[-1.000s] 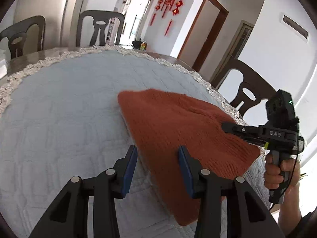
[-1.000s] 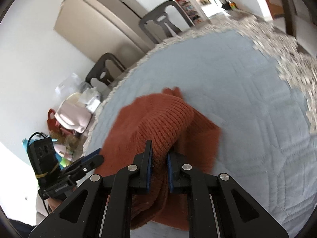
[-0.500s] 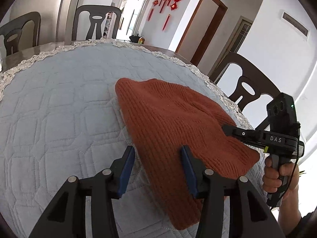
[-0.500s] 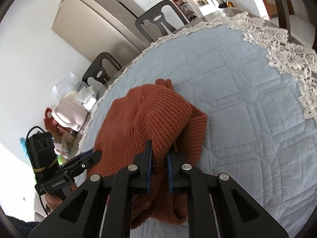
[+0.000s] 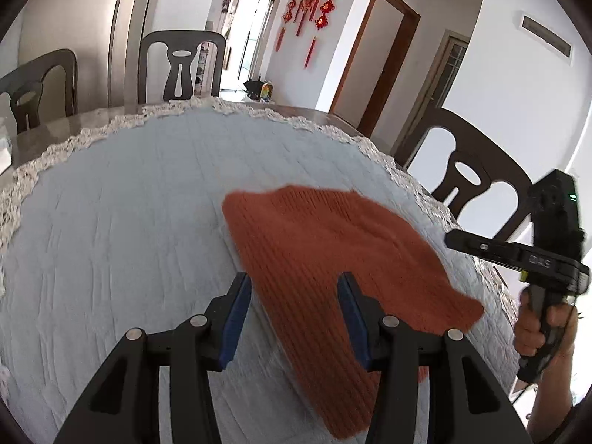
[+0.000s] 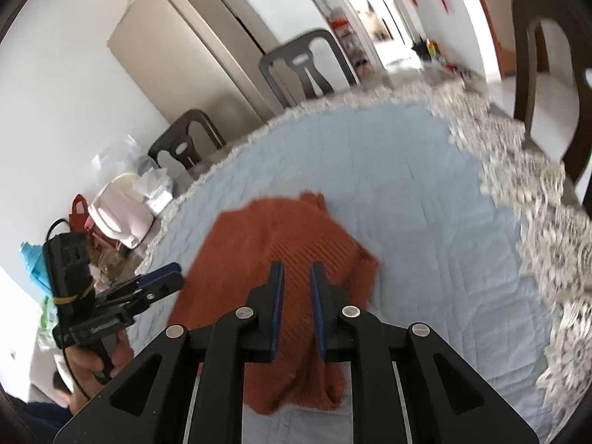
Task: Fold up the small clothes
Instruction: 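Open the right tool and release the folded side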
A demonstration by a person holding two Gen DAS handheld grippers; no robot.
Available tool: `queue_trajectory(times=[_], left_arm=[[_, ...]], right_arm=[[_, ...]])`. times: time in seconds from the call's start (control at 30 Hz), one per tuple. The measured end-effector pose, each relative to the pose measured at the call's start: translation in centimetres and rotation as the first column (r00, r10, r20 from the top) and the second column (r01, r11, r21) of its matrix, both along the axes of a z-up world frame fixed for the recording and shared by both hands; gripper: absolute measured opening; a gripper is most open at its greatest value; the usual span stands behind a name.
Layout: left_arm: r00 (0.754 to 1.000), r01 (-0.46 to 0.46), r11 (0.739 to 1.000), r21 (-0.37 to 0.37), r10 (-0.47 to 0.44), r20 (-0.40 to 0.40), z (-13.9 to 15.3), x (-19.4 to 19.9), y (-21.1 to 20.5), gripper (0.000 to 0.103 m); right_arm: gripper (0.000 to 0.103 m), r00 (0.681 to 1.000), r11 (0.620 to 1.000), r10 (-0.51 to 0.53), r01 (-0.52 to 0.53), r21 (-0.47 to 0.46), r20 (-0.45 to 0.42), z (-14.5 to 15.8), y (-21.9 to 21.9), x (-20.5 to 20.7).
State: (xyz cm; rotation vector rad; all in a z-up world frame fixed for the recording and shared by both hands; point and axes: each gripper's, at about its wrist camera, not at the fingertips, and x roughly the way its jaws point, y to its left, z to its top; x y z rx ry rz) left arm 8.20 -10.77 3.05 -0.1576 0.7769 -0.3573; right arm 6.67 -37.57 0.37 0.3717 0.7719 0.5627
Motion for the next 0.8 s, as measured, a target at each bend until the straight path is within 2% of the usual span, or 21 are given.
queue_trajectory(times=[0.1, 0.23, 0.47, 0.57, 0.7, 0.8], left_arm=[[1.0, 0.006, 1.0, 0.012, -0.006, -0.008, -0.2, 1.4, -0.9, 0.051], [0.998, 0.034, 0.999, 0.041, -0.032, -0.051, -1.8, 2.6, -2.6, 0.051], [0.998, 0.051, 0.996, 0.076, -0.049, -0.033, -2.6, 2.8, -3.6, 0.052], [0.998, 0.048, 0.996, 0.078, -0.045, -0.033, -2.2, 2.2, -3.4, 0.051], [0.999, 0.048, 0.998, 0.033, -0.048, -0.016, -0.8, -0.2, -1.8, 0.05], [0.997, 0.076, 0.997, -0.002, -0.076, -0.008, -0.3, -2.8, -1.1, 0.045]], right_arm=[[0.015, 1.0, 0.999, 0.018, -0.018, -0.049, -0.004, -0.7, 1.5, 1.4], [0.014, 0.998, 0.99, -0.008, -0.002, -0.143, -0.069, -3.3, 2.5, 3.3], [0.014, 0.998, 0.989, -0.002, -0.007, -0.147, -0.057, -3.3, 1.7, 2.9], [0.014, 1.0, 0.985, 0.001, -0.003, -0.17, -0.008, -1.7, 1.7, 1.1], [0.014, 0.992, 0.973, 0.106, -0.089, -0.215, 0.069, 0.5, 2.3, -2.9], [0.013, 0.991, 0.954, 0.127, -0.113, -0.276, 0.035, -0.6, 2.8, -4.4]])
